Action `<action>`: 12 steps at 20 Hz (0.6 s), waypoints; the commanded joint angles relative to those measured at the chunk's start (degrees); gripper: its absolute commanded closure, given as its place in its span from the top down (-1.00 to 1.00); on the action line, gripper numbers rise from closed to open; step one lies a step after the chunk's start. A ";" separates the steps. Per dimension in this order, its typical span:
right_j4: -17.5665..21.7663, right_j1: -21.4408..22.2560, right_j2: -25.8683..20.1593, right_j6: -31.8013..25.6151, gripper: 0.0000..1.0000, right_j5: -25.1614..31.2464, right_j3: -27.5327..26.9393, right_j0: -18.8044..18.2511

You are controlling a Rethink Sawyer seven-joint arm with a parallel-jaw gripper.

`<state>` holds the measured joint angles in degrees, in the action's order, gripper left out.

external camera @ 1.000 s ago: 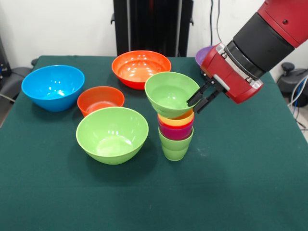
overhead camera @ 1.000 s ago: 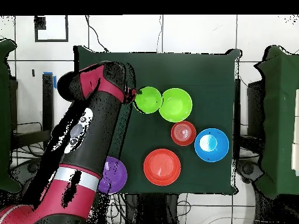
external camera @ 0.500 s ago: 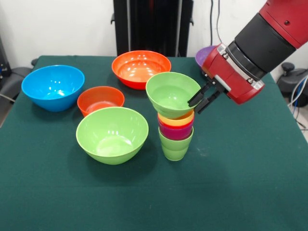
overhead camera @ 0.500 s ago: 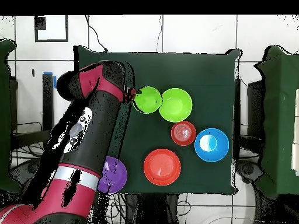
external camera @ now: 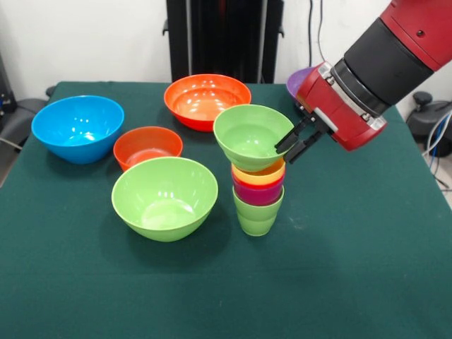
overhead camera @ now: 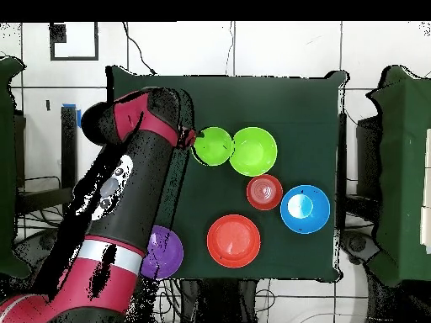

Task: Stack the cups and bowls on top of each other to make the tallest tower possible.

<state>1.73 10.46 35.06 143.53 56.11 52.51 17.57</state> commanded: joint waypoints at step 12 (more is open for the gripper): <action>-0.82 -1.32 -5.37 2.85 -1.00 5.90 -1.21 0.21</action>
<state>1.73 10.47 35.06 143.53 56.46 52.51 17.57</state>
